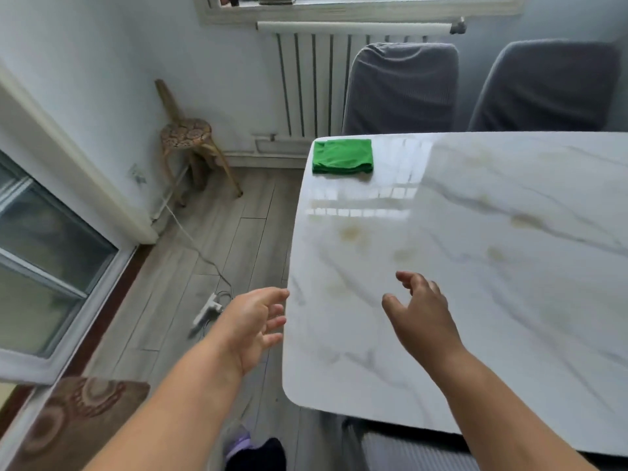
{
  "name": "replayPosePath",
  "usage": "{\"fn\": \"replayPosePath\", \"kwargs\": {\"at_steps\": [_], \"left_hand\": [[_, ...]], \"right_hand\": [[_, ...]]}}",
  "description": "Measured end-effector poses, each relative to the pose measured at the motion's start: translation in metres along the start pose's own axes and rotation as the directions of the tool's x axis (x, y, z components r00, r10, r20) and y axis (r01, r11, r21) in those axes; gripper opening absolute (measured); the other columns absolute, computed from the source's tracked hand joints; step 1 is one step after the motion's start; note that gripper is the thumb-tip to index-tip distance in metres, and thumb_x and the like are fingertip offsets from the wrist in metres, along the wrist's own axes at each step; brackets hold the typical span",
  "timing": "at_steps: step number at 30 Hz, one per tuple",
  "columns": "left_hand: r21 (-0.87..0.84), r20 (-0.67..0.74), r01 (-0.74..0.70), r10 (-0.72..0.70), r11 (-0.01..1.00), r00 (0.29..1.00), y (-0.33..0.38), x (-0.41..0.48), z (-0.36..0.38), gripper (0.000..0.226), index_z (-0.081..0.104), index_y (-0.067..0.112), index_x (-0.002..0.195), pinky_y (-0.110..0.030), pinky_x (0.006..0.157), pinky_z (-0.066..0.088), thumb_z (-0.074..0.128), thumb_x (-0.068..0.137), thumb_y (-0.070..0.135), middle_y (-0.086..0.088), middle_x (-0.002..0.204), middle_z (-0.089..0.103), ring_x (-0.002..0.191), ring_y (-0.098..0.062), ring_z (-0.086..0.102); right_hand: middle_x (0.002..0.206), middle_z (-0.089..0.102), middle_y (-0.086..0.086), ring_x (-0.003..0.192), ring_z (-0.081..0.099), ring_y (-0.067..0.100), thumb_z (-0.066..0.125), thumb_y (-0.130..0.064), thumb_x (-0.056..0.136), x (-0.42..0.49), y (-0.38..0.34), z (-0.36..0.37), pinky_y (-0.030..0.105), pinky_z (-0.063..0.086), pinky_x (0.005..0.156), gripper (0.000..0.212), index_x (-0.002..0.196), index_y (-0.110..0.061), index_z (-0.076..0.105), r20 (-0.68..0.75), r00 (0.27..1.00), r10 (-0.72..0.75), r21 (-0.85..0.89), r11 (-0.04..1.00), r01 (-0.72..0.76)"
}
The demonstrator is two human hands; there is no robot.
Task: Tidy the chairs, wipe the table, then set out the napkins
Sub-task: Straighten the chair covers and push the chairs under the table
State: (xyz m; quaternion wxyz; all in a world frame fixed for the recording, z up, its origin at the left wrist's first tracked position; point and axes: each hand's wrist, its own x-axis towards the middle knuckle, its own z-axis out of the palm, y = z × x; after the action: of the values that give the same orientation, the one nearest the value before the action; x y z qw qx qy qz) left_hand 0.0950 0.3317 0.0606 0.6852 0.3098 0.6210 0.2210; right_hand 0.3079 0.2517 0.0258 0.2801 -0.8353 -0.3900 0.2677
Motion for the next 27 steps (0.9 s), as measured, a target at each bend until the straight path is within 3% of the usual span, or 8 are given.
{"fn": "replayPosePath", "kwargs": {"at_steps": [2,7,13,17,22,27], "left_hand": [[0.028,0.033,0.000,-0.001,1.000,0.999,0.021,0.030,-0.021,0.014,0.060,0.016,0.103,-0.045,0.097,0.044,0.060,0.090,0.020,-0.019,0.130,0.051,0.116,-0.030,0.053],[0.132,0.146,-0.004,-0.016,0.991,0.989,0.072,0.093,-0.068,0.033,0.055,0.015,0.120,-0.047,0.103,0.042,0.063,0.088,0.021,-0.014,0.124,0.055,0.114,-0.027,0.055],[0.258,0.247,-0.032,-0.034,0.966,0.968,0.135,0.150,-0.098,0.039,0.055,0.014,0.124,-0.043,0.097,0.046,0.064,0.087,0.023,-0.011,0.119,0.059,0.108,-0.025,0.059],[0.319,0.313,-0.069,-0.036,0.945,0.949,0.171,0.183,-0.090,0.033,0.058,0.016,0.119,-0.042,0.095,0.047,0.063,0.087,0.023,-0.011,0.119,0.060,0.107,-0.026,0.061],[0.386,0.375,-0.123,-0.034,0.914,0.927,0.223,0.229,-0.063,0.038,0.057,0.017,0.121,-0.036,0.080,0.047,0.066,0.085,0.024,-0.010,0.114,0.061,0.102,-0.025,0.061],[0.429,0.408,-0.214,0.023,0.878,0.913,0.300,0.284,-0.021,0.041,0.057,0.021,0.123,-0.036,0.082,0.048,0.068,0.083,0.025,-0.008,0.112,0.062,0.104,-0.025,0.062]], "right_hand": [[0.137,0.044,0.001,0.131,0.036,0.021,0.054,-0.030,0.090,0.017,-0.024,0.027,0.037,0.036,0.100,0.049,0.138,-0.023,0.043,-0.019,1.000,0.012,-0.001,1.000,-0.012],[0.136,0.047,0.002,0.130,0.041,0.023,0.055,-0.029,0.089,0.047,-0.071,0.082,0.040,0.039,0.102,0.049,0.136,-0.022,0.046,-0.112,0.986,0.124,0.057,0.991,-0.119],[0.137,0.046,0.002,0.130,0.041,0.022,0.054,-0.028,0.089,0.073,-0.120,0.125,0.040,0.039,0.103,0.048,0.136,-0.021,0.046,-0.175,0.959,0.221,0.109,0.973,-0.205],[0.136,0.046,0.001,0.130,0.041,0.021,0.054,-0.028,0.090,0.100,-0.136,0.127,0.039,0.039,0.103,0.047,0.136,-0.021,0.047,-0.231,0.937,0.262,0.132,0.963,-0.236],[0.136,0.047,0.004,0.128,0.043,0.023,0.056,-0.027,0.089,0.155,-0.149,0.123,0.040,0.039,0.103,0.047,0.135,-0.019,0.048,-0.319,0.894,0.314,0.192,0.945,-0.263],[0.134,0.048,0.006,0.125,0.046,0.025,0.057,-0.027,0.089,0.247,-0.169,0.114,0.042,0.041,0.102,0.047,0.135,-0.018,0.048,-0.355,0.874,0.332,0.259,0.933,-0.249]]}}
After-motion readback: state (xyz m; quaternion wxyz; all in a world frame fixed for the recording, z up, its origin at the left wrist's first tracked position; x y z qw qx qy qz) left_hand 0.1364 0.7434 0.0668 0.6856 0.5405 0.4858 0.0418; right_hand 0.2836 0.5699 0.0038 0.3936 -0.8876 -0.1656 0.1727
